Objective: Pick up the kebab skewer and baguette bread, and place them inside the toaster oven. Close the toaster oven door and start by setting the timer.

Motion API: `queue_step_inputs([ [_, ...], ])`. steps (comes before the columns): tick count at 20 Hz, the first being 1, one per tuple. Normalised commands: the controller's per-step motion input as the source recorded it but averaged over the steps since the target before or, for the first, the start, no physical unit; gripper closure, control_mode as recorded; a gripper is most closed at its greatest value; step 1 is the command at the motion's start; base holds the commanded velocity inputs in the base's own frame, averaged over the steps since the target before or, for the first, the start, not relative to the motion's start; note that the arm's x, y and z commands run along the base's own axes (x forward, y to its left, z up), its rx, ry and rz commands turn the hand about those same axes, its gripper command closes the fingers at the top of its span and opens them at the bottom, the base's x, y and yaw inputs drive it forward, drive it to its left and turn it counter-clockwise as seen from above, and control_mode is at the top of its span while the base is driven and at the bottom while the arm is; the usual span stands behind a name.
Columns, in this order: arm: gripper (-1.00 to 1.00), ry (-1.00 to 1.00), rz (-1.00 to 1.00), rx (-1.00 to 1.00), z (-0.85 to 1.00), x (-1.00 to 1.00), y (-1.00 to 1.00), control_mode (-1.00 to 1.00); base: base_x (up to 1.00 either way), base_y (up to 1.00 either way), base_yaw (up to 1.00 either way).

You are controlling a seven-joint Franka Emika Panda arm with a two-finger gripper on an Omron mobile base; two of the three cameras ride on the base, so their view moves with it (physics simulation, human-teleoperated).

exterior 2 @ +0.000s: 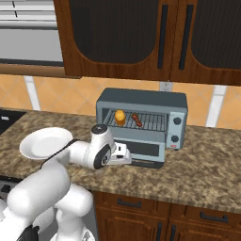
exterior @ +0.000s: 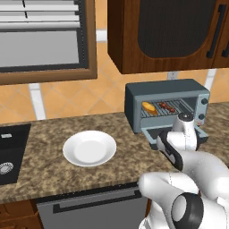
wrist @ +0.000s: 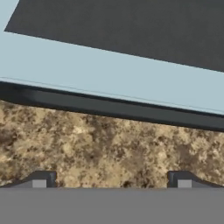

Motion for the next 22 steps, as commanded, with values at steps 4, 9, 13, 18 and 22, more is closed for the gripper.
queue_step_inputs([
  [4, -1.00, 0.00, 0.00, 0.07, -0.32, 0.00, -0.18, -1.00, 0.00, 0.00, 0.00],
  [9, -1.00, -0.06, 0.00, 0.14, -0.34, 0.02, -0.19, -1.00, 0.00, 0.00, 0.00],
  [13, -1.00, -0.03, 0.00, 0.12, -0.36, 0.24, -0.13, -1.00, 0.00, 0.00, 0.00],
  [18, -1.00, -0.01, 0.00, 0.11, -0.15, 0.33, -0.01, -1.00, 0.00, 0.00, 0.00],
  [22, -1.00, 0.00, 0.00, 0.06, 0.00, 0.32, 0.00, -1.00, 0.00, 0.00, 0.00],
])
